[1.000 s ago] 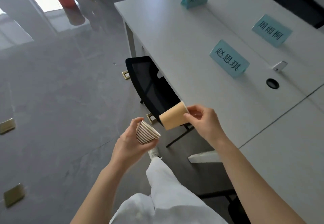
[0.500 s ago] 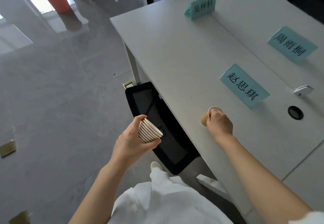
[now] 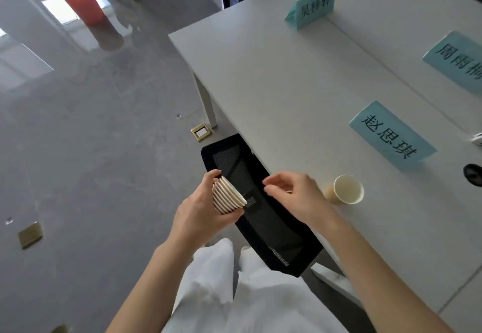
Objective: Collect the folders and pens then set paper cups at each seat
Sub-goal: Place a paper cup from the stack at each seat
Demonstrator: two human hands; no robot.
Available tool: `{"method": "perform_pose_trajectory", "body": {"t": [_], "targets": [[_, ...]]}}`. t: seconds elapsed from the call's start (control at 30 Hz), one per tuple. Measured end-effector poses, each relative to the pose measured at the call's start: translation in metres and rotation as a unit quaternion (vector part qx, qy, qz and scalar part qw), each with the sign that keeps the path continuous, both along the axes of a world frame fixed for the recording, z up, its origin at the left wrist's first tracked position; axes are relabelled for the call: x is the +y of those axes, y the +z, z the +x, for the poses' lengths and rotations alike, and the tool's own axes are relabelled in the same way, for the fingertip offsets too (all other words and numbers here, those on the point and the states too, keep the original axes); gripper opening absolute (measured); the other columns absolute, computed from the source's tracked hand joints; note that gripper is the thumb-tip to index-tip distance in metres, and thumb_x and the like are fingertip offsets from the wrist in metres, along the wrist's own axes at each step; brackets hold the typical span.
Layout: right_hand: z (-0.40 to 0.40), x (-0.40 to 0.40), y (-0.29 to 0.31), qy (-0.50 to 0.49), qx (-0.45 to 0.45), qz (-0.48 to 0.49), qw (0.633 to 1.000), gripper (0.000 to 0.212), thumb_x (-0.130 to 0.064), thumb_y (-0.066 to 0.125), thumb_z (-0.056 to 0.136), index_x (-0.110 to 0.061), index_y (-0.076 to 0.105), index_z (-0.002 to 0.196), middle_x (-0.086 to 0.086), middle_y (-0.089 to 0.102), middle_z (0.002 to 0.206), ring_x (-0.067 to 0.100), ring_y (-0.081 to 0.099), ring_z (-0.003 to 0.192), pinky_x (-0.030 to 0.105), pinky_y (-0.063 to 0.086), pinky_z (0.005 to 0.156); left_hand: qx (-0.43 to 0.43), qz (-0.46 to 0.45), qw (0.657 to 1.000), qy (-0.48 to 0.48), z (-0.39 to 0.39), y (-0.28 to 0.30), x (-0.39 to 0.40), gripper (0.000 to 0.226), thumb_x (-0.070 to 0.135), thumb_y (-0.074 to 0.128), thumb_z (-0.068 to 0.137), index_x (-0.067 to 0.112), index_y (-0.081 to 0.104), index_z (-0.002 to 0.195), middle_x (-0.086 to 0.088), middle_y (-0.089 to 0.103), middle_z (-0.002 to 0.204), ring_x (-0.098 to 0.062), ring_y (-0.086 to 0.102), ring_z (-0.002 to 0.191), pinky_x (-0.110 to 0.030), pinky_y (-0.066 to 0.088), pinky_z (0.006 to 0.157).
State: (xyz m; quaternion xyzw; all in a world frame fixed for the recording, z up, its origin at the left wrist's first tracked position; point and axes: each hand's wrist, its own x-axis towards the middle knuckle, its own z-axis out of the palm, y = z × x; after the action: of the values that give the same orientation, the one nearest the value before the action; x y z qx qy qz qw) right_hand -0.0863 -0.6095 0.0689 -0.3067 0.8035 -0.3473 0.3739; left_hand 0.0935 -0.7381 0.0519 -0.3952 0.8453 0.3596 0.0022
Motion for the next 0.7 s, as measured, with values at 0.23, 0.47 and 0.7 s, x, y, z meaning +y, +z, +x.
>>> {"method": "perform_pose_trajectory", "body": {"t": [0.23, 0.47, 0.7], "targets": [[0.058, -0.107, 0.003, 0.129, -0.091, -0.027, 0.987, 0.027, -0.011, 0.064, 0.086, -0.012, 0.069, 0.112, 0.0, 0.074, 0.103, 0.003, 0.068, 0.095, 0.025, 0.054, 0.091, -0.009, -0.022, 0.999, -0.031, 0.029, -0.003, -0.075, 0.072, 0.058, 0.075, 0.067, 0.034, 0.032, 0.119, 0.015, 0.055, 0.091, -0.009, 0.056, 0.068, -0.012, 0.034, 0.052], [0.113, -0.224, 0.006, 0.109, -0.095, -0.033, 0.989, 0.016, -0.007, 0.071, 0.077, -0.019, 0.072, 0.087, 0.001, 0.075, 0.084, 0.009, 0.072, 0.081, 0.031, 0.058, 0.083, 0.013, -0.024, 0.999, -0.029, 0.094, -0.003, -0.184, 0.075, 0.055, 0.075, 0.067, 0.04, 0.035, 0.129, 0.02, 0.055, 0.105, -0.015, 0.061, 0.083, -0.03, 0.047, 0.069], [0.148, -0.321, 0.011, 0.094, -0.063, -0.024, 0.993, 0.016, -0.019, 0.079, 0.071, -0.015, 0.072, 0.085, 0.0, 0.074, 0.081, 0.011, 0.071, 0.079, 0.034, 0.058, 0.081, 0.048, 0.006, 0.999, -0.01, 0.134, -0.007, -0.279, 0.081, 0.06, 0.071, 0.062, 0.047, 0.033, 0.132, 0.019, 0.058, 0.111, -0.014, 0.063, 0.086, -0.036, 0.054, 0.074]]}}
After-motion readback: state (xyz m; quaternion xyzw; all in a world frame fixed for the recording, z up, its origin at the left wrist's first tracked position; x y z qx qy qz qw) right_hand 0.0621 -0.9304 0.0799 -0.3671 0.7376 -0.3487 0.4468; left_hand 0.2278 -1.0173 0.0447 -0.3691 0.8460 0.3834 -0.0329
